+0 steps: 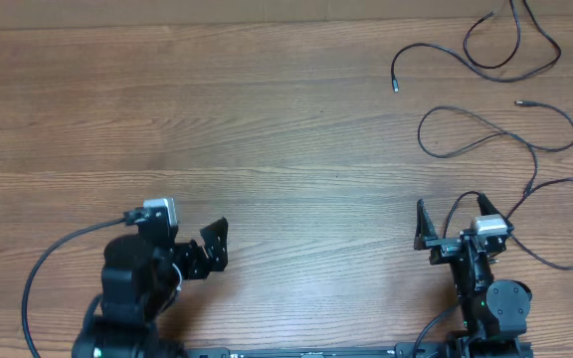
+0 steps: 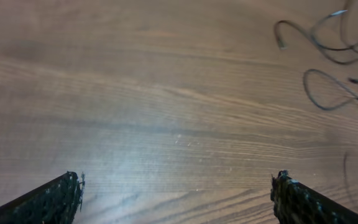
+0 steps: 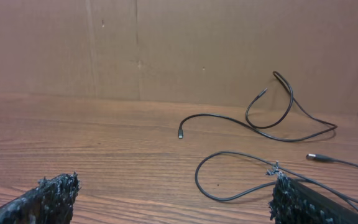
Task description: Untangle cables
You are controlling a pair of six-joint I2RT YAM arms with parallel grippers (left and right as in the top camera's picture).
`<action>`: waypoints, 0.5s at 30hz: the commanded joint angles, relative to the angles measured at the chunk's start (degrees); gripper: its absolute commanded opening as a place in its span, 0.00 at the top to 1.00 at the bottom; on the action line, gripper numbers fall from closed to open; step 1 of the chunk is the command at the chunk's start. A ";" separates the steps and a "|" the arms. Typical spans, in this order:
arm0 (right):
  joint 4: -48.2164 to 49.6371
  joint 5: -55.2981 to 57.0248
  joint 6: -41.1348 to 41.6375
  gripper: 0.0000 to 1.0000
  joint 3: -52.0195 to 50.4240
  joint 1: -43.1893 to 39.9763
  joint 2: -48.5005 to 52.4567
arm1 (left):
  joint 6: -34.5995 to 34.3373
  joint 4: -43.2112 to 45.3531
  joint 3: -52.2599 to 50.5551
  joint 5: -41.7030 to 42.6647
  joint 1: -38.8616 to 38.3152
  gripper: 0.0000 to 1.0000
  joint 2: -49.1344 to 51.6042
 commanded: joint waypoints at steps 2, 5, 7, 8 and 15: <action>0.35 0.28 -0.02 0.00 -0.57 -0.11 -0.57 | 4.83 3.04 -6.05 2.25 1.62 0.00 -7.98; 0.35 0.31 -0.02 0.00 -0.57 -0.11 -0.57 | 4.94 5.18 -9.33 2.25 2.82 0.00 -11.21; 0.35 0.28 -0.02 0.00 -0.57 -0.11 -0.57 | 4.92 7.37 -11.41 2.49 3.56 0.00 -12.33; 0.35 0.31 -0.02 0.00 -0.57 -0.11 -0.57 | 4.90 8.17 -12.28 2.54 3.80 0.00 -12.85; 0.35 0.28 -0.02 0.00 -0.57 -0.11 -0.57 | 7.91 11.10 -14.82 2.34 5.90 0.00 -16.81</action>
